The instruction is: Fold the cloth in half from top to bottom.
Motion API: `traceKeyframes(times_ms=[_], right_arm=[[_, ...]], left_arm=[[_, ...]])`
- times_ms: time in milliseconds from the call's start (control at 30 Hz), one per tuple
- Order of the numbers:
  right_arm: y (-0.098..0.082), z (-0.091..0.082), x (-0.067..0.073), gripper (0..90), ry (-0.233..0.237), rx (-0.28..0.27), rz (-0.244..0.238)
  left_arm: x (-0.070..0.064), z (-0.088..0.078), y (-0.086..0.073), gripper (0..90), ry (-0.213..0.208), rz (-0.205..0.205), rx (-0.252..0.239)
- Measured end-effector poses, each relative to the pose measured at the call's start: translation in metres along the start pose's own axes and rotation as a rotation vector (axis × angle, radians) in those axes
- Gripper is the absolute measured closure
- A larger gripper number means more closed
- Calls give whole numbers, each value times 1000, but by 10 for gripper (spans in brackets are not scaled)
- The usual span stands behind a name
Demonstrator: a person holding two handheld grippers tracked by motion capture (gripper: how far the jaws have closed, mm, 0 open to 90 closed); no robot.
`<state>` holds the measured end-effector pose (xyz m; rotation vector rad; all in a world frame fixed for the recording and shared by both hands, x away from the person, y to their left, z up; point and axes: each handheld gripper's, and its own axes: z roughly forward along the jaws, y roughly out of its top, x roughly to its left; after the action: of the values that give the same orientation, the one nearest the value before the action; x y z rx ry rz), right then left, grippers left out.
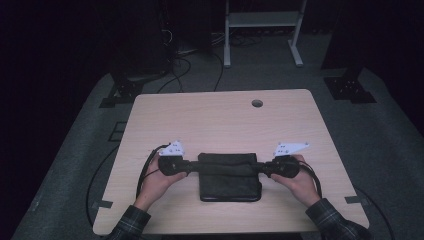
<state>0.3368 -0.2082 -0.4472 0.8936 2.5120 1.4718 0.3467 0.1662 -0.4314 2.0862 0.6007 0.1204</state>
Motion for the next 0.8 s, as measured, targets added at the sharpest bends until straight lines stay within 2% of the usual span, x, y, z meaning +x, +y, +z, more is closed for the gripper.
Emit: traceKeyframes(times_ms=[333, 433, 533, 567, 600, 700, 800], right_arm=[[-19, 0, 16, 837, 6, 59, -24], [-25, 1, 17, 831, 10, 82, -20], [-27, -5, 17, 776, 30, 59, -8], [-26, -8, 17, 772, 33, 38, -7], [-21, -14, 16, 778, 35, -6, -4], [-14, -16, 14, 791, 26, -37, -7], [-6, -11, 9, 811, 3, -28, -17]], left_arm=[[-14, 5, -22, 836, -37, -20, 63], [-17, 8, -28, 815, -45, -18, 101], [-19, 5, -28, 721, -57, -25, 84], [-21, 2, -27, 690, -55, -18, 73], [-21, -1, -24, 668, -58, -6, 62], [-21, -7, -15, 670, -54, 7, 19], [-13, -6, -11, 696, -32, -4, -1]])
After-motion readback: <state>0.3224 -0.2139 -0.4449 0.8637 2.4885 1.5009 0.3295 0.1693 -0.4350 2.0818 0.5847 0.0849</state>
